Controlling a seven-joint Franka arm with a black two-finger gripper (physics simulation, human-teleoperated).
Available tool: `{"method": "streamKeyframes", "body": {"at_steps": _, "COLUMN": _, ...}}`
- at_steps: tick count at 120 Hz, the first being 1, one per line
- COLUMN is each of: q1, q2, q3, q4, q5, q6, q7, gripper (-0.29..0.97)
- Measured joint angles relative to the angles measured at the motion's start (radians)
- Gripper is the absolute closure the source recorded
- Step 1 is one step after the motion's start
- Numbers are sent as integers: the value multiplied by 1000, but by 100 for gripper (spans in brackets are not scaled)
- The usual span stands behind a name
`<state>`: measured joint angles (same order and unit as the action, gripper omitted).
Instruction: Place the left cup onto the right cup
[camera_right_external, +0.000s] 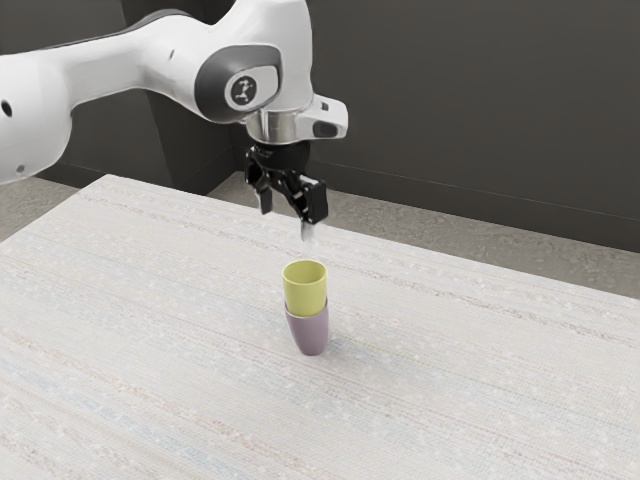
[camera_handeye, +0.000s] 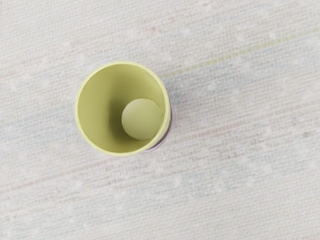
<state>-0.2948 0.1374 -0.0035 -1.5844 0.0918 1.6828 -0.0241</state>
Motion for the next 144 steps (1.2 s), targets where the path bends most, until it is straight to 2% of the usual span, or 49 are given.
{"method": "streamKeyframes", "body": {"at_steps": 52, "q1": 39, "q2": -44, "q3": 16, "q4": -6, "q5": -3, "q6": -57, "q7": 4, "gripper": 0}}
{"method": "streamKeyframes", "body": {"at_steps": 144, "q1": 70, "q2": -97, "q3": 126, "q4": -5, "q5": -24, "q6": -101, "q7": 45, "gripper": 0}}
